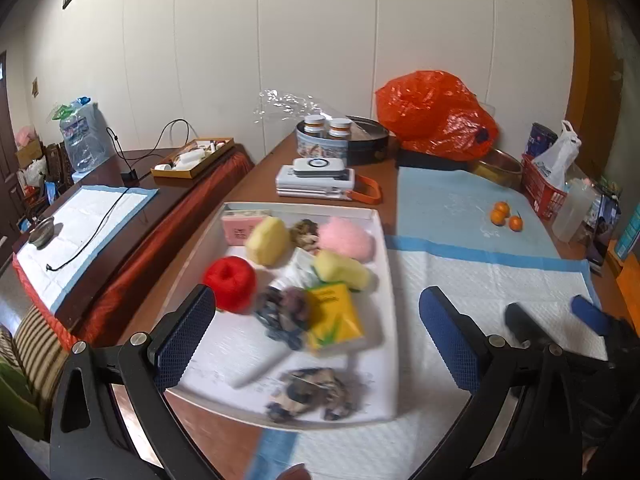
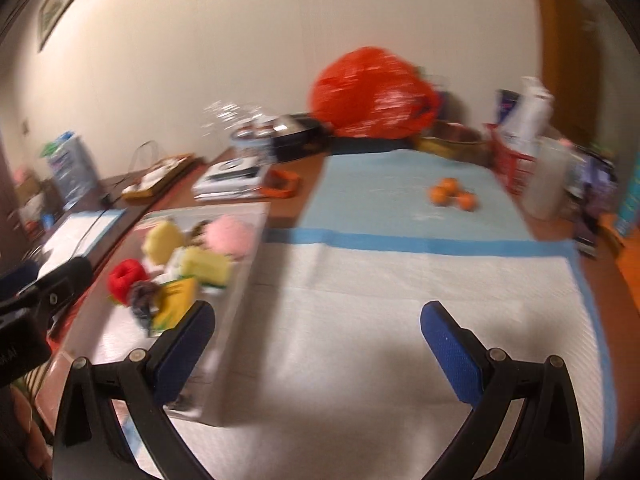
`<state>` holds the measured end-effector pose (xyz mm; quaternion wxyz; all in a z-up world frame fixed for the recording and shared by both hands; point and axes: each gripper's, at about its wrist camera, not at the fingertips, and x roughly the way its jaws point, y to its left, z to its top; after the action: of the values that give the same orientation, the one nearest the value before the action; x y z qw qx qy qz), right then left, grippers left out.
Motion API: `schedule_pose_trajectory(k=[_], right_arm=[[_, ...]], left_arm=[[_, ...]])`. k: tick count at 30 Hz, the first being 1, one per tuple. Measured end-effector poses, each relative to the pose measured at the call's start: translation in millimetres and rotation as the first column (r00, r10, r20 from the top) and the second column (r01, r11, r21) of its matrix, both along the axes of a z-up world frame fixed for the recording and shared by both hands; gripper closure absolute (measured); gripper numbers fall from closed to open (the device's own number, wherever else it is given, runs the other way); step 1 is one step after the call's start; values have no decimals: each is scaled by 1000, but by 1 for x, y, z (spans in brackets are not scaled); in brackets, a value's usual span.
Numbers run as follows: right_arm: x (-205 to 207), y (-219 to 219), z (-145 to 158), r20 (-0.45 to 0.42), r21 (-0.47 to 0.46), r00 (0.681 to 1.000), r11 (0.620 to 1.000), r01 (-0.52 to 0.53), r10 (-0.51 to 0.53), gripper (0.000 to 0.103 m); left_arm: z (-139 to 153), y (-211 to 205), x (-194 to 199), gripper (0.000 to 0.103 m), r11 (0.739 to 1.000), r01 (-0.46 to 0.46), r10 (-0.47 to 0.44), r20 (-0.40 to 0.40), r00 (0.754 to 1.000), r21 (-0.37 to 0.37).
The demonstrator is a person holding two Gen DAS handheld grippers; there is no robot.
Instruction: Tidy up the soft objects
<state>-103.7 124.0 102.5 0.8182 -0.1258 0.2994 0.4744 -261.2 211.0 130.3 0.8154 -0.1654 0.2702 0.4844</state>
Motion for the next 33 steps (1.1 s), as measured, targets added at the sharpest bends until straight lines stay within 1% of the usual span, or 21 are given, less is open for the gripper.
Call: schedule_pose_trajectory(k=[2,5,8,12,17,19,21,23,27,33], right_arm=[[12,-17,3,15,12,999,999,50,-50,0],[27,-34,4,6,16,997,997,82,-82,0],[38,-53,4,-5,41,995,994,98,-97,0],[46,-74,5,9,57,993,991,117,-118,0],[62,-89,-4,-1,13,988,988,153,-153,0],[68,-96,-7,-10,2,986,986,167,-167,0],[72,-105,-8,-12,5,984,984,179,-179,0],[77,-114,-7,-11,12,981,981,192,-192,0],[85,-129,-5,-19,31,978,978,206,-205,0],[96,-142,-6,-20,33,975,975,221,-220,0]], left_arm=[[-3,-10,13,0,1000,17,-17,-9,1000,-22],[-6,-23,29,0,997,49,-51,-25,998,-54],[-4,-40,41,0,996,81,-82,-25,996,-41],[-5,-61,55,0,994,103,-103,-38,994,-23],[-23,-74,77,0,982,153,-160,-58,985,-110],[-27,-79,84,0,976,173,-182,-56,982,-129],[-27,-85,91,0,976,176,-186,-72,980,-127],[-26,-91,100,0,982,159,-169,-106,980,-102],[-22,-99,106,0,982,175,-182,-99,978,-71],[-24,-108,123,0,972,223,-230,-97,968,-79]])
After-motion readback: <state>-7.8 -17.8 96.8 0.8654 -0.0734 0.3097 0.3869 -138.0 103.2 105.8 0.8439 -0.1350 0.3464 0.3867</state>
